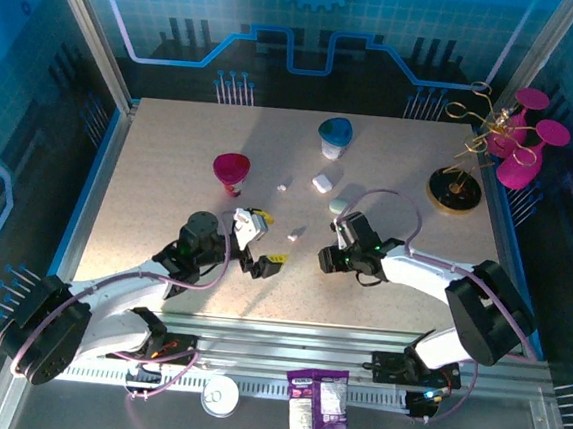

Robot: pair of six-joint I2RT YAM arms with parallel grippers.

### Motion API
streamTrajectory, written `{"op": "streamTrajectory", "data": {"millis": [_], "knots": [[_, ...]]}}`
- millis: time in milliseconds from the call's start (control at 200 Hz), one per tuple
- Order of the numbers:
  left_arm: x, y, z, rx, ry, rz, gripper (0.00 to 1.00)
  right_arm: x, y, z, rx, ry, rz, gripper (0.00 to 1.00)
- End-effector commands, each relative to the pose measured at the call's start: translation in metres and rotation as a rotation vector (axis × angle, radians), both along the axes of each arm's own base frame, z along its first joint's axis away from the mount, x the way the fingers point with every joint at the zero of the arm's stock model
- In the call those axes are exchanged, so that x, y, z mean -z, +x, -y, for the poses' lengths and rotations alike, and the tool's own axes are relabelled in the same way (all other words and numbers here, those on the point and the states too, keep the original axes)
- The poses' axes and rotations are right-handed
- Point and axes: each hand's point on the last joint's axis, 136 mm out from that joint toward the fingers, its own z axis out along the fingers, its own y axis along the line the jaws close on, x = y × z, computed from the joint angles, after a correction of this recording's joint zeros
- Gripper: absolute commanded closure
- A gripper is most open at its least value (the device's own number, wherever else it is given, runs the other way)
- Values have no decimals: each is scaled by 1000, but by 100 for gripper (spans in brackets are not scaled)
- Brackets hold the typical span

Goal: Insert the wireless bluetooth earbuds into the charging case

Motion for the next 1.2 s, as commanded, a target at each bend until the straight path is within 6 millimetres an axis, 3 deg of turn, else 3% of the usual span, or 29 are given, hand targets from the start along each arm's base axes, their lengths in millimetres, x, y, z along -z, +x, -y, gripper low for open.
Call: {"op": "streamTrajectory", "data": {"millis": [0,145,345,530,720,876,1061,1191], "knots": [[-10,0,2,14,-21,32,1,11,-9,7,7,-72,-20,39],[-11,1,1,9,-23,37,1,15,-11,11,-2,-134,-7,40],[-11,1,0,1,-29,29,1,17,-12,13,3,-147,-4,55],[-14,1,0,-4,-42,18,1,-6,-10,5,-54,-102,52,63],[-26,-4,1,30,-88,-7,0,-63,-22,-28,-298,63,160,69],[-37,-22,10,151,-115,-52,1,-123,-58,-57,-573,270,165,68],[-56,-40,16,257,-142,-66,5,-184,-90,-70,-763,406,198,69],[-70,-56,19,347,-167,-61,11,-210,-105,-76,-848,462,211,69]]}}
